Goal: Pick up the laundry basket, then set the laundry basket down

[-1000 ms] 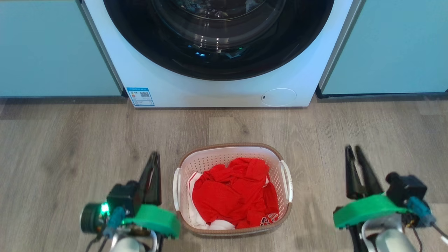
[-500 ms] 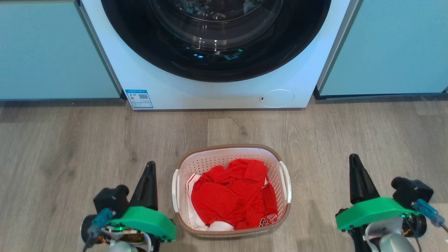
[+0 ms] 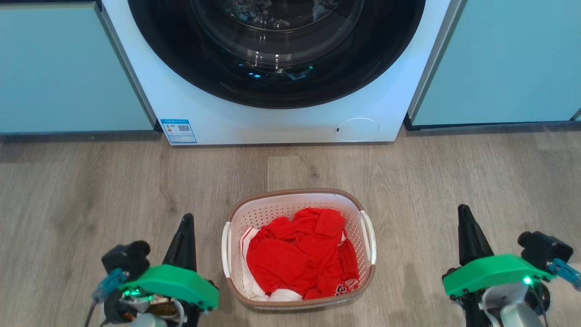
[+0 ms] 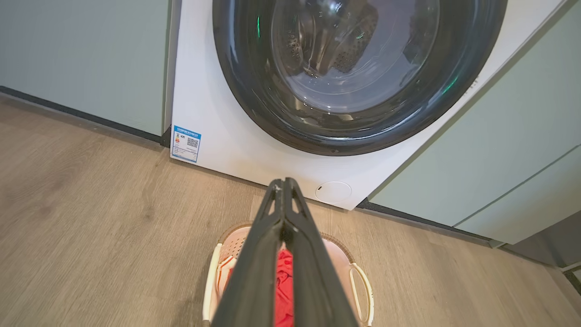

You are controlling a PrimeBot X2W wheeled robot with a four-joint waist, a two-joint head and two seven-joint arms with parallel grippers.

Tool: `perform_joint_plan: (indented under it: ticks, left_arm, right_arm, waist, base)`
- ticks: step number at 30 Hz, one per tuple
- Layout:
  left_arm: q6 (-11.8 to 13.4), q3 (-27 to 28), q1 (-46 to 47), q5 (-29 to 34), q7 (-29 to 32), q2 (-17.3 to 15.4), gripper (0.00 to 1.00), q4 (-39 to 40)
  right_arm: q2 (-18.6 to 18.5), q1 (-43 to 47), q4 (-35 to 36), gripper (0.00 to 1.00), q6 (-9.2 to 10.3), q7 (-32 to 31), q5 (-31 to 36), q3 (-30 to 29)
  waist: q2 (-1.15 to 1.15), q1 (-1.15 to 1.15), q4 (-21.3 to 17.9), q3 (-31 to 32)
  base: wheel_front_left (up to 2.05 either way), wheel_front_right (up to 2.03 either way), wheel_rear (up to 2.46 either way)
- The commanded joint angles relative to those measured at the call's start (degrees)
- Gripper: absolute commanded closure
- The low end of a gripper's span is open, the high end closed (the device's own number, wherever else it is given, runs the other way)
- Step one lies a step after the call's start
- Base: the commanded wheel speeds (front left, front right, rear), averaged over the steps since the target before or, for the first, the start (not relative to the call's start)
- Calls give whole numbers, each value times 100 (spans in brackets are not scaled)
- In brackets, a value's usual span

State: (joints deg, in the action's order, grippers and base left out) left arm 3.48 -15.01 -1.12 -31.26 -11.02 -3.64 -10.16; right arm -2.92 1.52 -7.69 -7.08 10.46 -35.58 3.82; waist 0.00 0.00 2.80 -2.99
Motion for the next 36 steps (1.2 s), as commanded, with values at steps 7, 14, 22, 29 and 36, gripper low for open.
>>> perform_joint_plan:
  ticks: [7, 14, 22, 29, 36]
  left_arm:
    - [-103, 233, 333, -542, 109, -92, 100, 129]
    - [-182, 349, 359, -1013, 209, -105, 100, 97]
    - [-273, 487, 391, -1547, 329, -116, 100, 54]
    - [-340, 592, 416, -1943, 420, -122, 100, 21]
    - [-419, 719, 446, -2405, 530, -127, 100, -19]
  right_arm:
    - [-111, -289, 102, 100, -12, -105, -512, -51]
    - [-124, -324, 46, 100, -14, -207, -947, -98]
    - [-136, -365, -18, 100, -17, -326, -1440, -156]
    - [-143, -396, -67, 100, -19, -417, -1805, -202]
    - [-149, -432, -124, 100, -21, -526, -2232, -259]
  waist:
    - [0, 0, -20, 20]
    - [0, 0, -41, 41]
    - [0, 0, -64, 64]
    - [0, 0, -82, 82]
    - [0, 0, -102, 103]
  base:
    - [0, 0, 0]
    - [0, 0, 0]
    - [0, 0, 0]
    - [0, 0, 0]
    - [0, 0, 0]
